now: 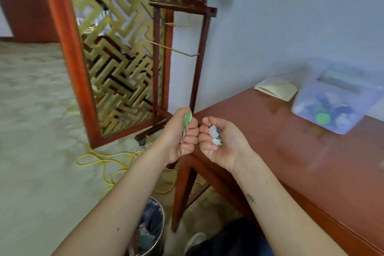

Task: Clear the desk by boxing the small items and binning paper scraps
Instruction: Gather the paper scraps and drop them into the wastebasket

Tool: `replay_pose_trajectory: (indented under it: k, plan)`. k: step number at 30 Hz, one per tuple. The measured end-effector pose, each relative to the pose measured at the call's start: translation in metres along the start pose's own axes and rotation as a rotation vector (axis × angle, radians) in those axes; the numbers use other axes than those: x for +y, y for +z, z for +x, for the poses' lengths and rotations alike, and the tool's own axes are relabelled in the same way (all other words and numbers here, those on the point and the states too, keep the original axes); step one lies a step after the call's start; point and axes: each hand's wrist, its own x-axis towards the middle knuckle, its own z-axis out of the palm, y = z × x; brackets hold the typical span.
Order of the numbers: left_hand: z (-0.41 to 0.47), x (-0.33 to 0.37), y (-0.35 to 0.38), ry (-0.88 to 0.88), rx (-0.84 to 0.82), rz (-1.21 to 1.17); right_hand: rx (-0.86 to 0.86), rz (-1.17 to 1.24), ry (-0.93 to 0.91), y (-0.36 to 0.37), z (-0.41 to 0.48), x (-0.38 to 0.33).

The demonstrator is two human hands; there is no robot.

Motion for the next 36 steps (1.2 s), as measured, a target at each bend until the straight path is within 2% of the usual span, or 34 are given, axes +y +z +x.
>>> replay_pose_trajectory:
  k: [8,19,22,28,33,36]
  plan:
    - [-0.004,-0.023,-0.101,0.008,0.158,-0.132,0.013,-0.152,0.128,0.029,0.062,0.073]
    - [0.016,-0.138,-0.209,-0.312,0.403,-0.459,0.277,-0.123,0.390,-0.043,0.147,0.182]
    - [0.017,-0.164,-0.226,-0.395,0.408,-0.528,0.305,-0.058,0.432,-0.065,0.161,0.207]
    - [0.022,-0.199,-0.250,-0.465,0.454,-0.687,0.374,-0.078,0.535,-0.084,0.179,0.239]
    - [0.025,-0.206,-0.255,-0.527,0.542,-0.557,0.375,-0.249,0.604,-0.080,0.182,0.240]
    - [0.025,-0.203,-0.254,-0.558,0.652,-0.505,0.395,-0.303,0.642,-0.091,0.186,0.241]
